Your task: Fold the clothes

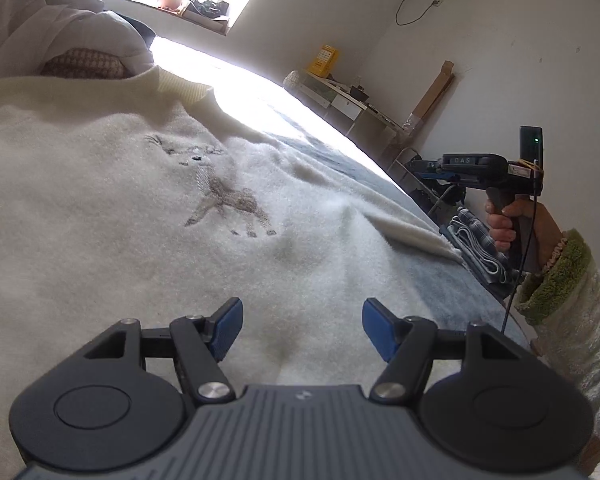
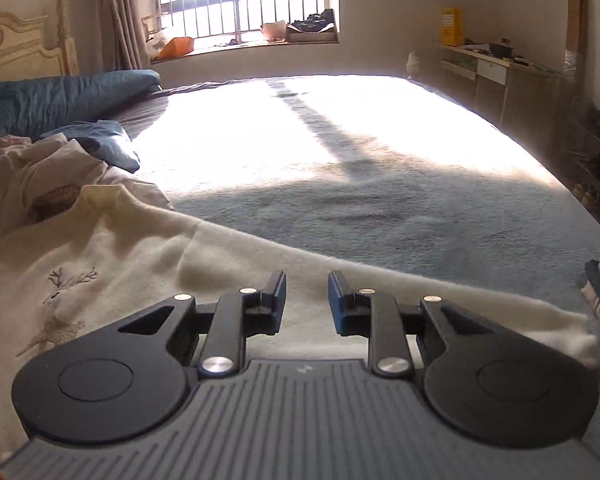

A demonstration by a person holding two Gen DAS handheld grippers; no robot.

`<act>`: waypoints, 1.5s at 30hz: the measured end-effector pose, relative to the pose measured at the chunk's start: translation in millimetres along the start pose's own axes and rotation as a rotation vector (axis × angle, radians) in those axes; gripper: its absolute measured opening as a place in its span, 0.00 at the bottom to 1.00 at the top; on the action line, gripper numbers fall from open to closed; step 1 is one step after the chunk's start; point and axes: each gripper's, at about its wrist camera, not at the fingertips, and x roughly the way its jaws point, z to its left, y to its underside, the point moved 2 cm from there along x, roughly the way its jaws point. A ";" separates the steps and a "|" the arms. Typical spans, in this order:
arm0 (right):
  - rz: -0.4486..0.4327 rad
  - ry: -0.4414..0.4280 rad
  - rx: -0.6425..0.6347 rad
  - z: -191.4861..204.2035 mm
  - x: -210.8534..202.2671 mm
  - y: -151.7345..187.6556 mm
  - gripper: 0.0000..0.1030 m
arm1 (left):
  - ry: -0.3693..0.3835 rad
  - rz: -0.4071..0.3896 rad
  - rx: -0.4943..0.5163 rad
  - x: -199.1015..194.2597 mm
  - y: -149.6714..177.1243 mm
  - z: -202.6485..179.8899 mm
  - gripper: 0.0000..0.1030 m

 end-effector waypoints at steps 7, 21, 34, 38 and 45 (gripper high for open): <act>-0.020 -0.225 -0.241 141.0 41.7 -18.7 0.22 | -0.223 -0.100 -0.039 -12.3 -42.2 76.4 0.66; 0.132 -0.112 -0.033 179.6 269.8 -57.3 0.10 | -0.119 -0.198 -0.182 -13.2 -23.0 134.5 0.68; 0.117 -0.358 -0.180 249.5 230.7 -64.3 0.12 | -0.089 -0.221 -0.207 -16.0 -18.7 136.6 0.68; 0.170 -0.312 -0.190 282.1 274.4 -62.9 0.10 | -0.078 -0.229 -0.216 -16.3 -17.3 139.1 0.68; -0.015 -0.157 -0.026 248.2 216.9 -102.7 0.09 | -0.025 -0.268 -0.276 -23.0 -14.8 149.2 0.68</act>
